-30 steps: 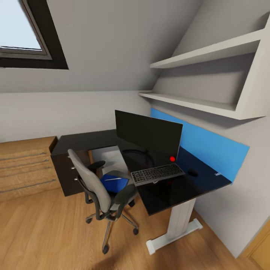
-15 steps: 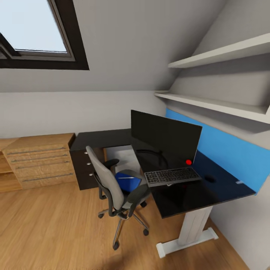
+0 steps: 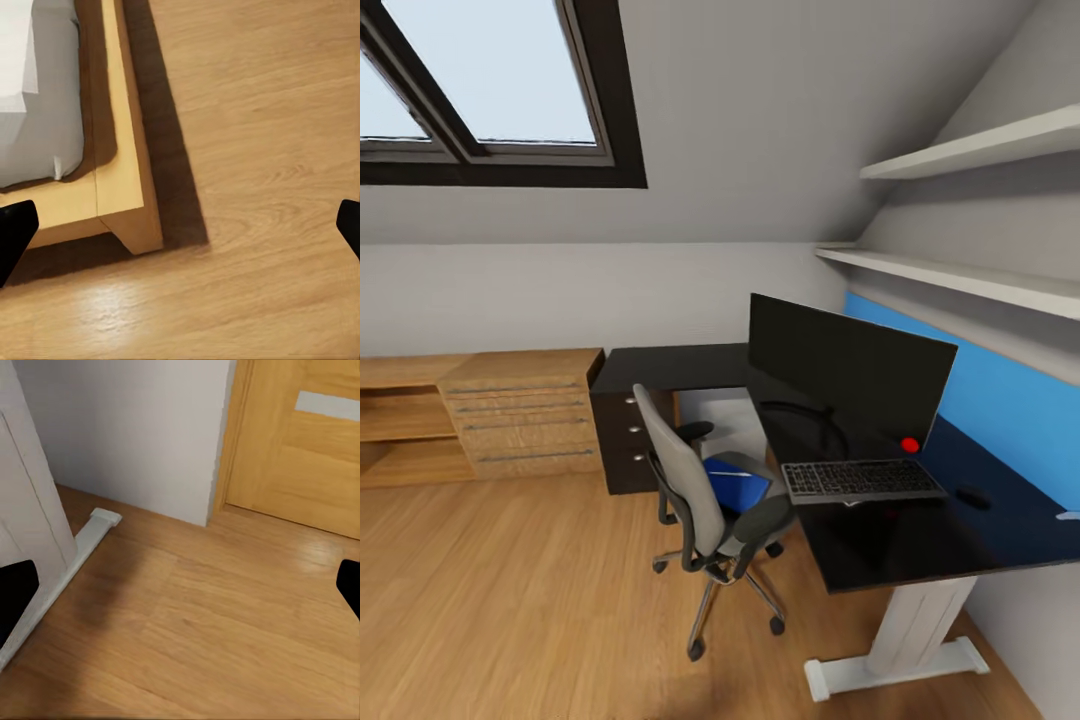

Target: In the bedroom, organize the workspace by keeping the computer under the desk, ensuring the monitor is on the desk, placing the keyboard on the desk next to the monitor, placing the mouse on the desk next to the keyboard, moving the folder from the swivel chair onto the desk next to the mouse, stacking the notebook on top of the folder with the pen on top of the notebook, and positioning the swivel chair next to the desk.

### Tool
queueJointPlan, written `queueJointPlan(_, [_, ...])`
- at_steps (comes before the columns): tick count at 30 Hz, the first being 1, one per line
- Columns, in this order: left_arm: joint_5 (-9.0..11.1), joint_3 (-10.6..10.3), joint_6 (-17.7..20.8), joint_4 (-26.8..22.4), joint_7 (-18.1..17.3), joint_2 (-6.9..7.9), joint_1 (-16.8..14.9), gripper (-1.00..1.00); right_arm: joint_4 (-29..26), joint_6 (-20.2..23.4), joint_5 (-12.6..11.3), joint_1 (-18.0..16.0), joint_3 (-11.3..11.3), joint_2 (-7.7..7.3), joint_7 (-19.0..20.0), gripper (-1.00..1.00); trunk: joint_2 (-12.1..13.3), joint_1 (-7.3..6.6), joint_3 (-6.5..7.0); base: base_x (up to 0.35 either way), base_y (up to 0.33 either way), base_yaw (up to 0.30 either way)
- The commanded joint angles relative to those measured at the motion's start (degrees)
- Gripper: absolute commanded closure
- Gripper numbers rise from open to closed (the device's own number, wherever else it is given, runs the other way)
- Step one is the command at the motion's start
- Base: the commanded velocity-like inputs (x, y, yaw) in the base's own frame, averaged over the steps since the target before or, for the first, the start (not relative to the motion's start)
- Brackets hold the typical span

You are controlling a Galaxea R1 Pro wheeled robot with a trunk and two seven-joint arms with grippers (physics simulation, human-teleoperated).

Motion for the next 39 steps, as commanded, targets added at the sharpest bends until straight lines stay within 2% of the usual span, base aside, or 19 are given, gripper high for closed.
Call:
queueJointPlan(1, [0.1, -1.4, -0.1, 0.6, -0.5, 0.04, 0.0, -1.0, 0.0, 0.0, 0.5, 0.0, -0.1, 0.01, -0.4, -1.0, -0.1, 0.01, -0.07, 0.0, 0.0, 0.259])
queueJointPlan(3, [0.1, -3.8, 0.0, 1.5, -1.5, 0.05, 0.0, -1.0, 0.1, 0.0, 0.5, 0.0, -0.1, -0.01, -0.2, -1.0, -0.1, 0.01, -0.07, 0.0, 0.0, 0.257])
queueJointPlan(6, [0.2, -6.0, 0.0, 2.0, -2.3, 0.01, 0.0, -1.0, 0.2, 0.0, 0.6, 0.0, 0.0, -0.04, 0.5, -1.0, -0.1, 0.01, -0.07, 0.0, 0.0, 0.241])
queueJointPlan(8, [0.2, -8.5, 0.0, 2.3, -2.9, -0.04, 0.0, -1.0, 0.3, 0.0, 0.7, 0.0, -0.1, -0.07, 1.6, -1.0, -0.1, 0.01, -0.07, 0.0, 0.0, 0.142])
queueJointPlan(9, [0.2, -11.5, 0.0, 2.5, -3.1, -0.06, 0.0, -1.0, 0.3, 0.0, 0.7, 0.0, -0.1, -0.09, 2.8, -1.0, -0.1, 0.01, -0.07, 0.0, 0.0, 0.065])
queueJointPlan(11, [0.2, -14.1, 0.0, 2.6, -3.3, -0.06, 0.0, -1.0, 0.3, 0.0, 0.7, 0.0, -0.1, -0.1, 3.6, -1.0, -0.1, 0.01, -0.07, 0.0, 0.0, 0.042])
queueJointPlan(16, [0.2, -16.7, 0.1, 2.7, -3.4, 0.05, 0.0, -1.0, 0.4, 0.0, 0.7, 0.0, -0.1, -0.12, 4.4, -1.0, -0.1, 0.01, -0.07, 0.0, 0.0, 0.015])
queueJointPlan(21, [0.2, -17.0, 1.0, 2.7, -3.5, 0.07, 0.0, -1.0, 0.4, 0.0, 0.6, 0.0, -0.1, -0.11, 4.5, -1.0, -0.1, 0.01, -0.07, 0.0, -0.019, 0.002])
queueJointPlan(23, [0.0, -17.0, 5.6, 2.0, -3.4, 0.26, 0.0, -1.0, 0.4, 0.0, 0.6, 0.0, -0.1, -0.1, 4.5, -1.0, -0.1, 0.01, -0.07, 0.0, -0.008, 0.0])
queueJointPlan(29, [-0.1, -16.9, 11.3, 0.1, -3.3, 0.09, 0.0, -1.0, 0.4, 0.0, 0.6, 0.0, -0.1, -0.1, 4.5, -1.0, -0.1, 0.01, -0.07, 0.0, -0.002, 0.0])
queueJointPlan(39, [-0.1, -16.9, 10.6, -1.6, -3.3, -1.16, 0.0, -1.0, 0.4, 0.0, 0.5, 0.0, -0.1, -0.1, 4.4, -1.0, -0.1, 0.01, -0.07, 0.0, 0.0, 0.0])
